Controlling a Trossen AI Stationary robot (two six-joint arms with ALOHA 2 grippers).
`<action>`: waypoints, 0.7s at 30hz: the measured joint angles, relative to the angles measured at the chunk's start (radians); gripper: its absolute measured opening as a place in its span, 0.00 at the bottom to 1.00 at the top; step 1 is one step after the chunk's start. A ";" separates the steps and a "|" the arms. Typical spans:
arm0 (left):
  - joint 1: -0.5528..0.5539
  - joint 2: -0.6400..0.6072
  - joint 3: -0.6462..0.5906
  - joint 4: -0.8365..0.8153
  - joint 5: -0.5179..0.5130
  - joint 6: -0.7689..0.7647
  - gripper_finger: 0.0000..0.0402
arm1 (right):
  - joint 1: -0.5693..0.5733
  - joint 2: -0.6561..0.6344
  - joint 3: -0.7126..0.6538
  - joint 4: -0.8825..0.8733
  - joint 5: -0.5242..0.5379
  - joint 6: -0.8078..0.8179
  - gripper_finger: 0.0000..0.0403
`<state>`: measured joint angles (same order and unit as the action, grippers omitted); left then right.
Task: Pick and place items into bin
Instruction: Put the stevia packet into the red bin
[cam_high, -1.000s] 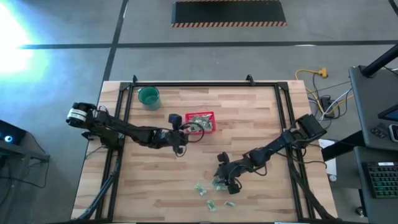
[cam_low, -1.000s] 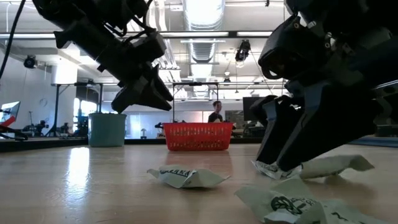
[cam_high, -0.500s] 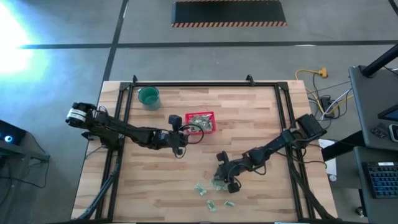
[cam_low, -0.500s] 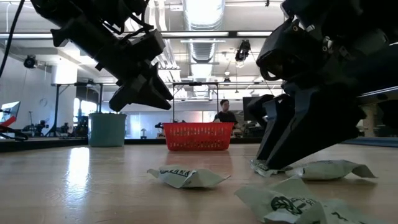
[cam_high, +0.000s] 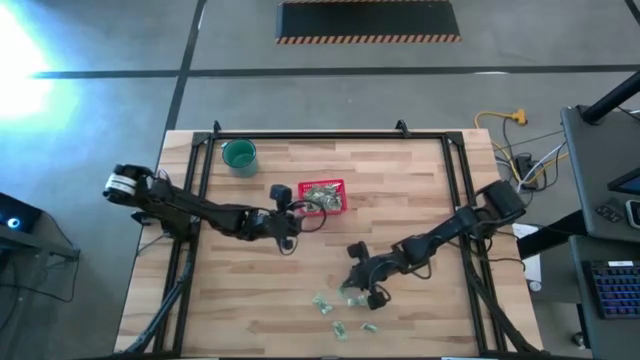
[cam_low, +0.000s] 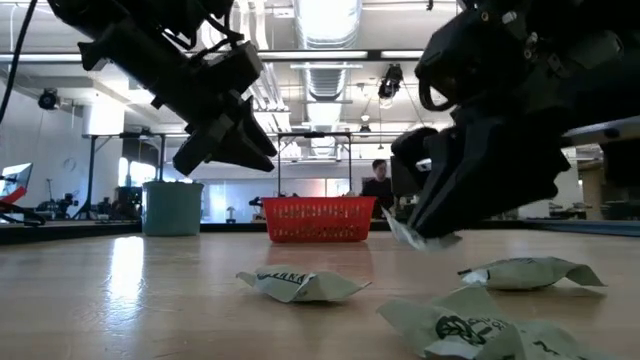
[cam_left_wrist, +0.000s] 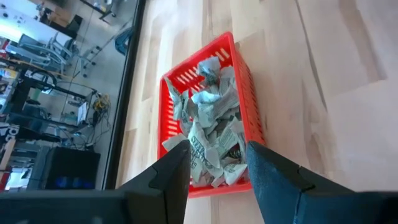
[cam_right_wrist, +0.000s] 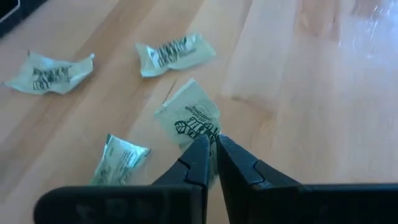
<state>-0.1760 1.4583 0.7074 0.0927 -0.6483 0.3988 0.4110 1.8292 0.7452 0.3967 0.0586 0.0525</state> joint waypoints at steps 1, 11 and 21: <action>-0.005 -0.007 0.000 0.000 0.000 0.000 0.35 | 0.000 -0.006 0.000 0.001 0.005 -0.007 0.05; -0.105 -0.188 0.000 -0.164 -0.002 -0.065 0.35 | 0.000 -0.063 0.004 0.004 0.349 -0.200 0.04; -0.230 -0.426 0.000 -0.339 -0.004 -0.247 0.35 | -0.118 -0.102 0.056 0.006 0.724 -0.362 0.04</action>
<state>-0.4056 1.0321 0.7071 -0.2464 -0.6521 0.1515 0.2927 1.7271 0.8011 0.4024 0.7830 -0.3093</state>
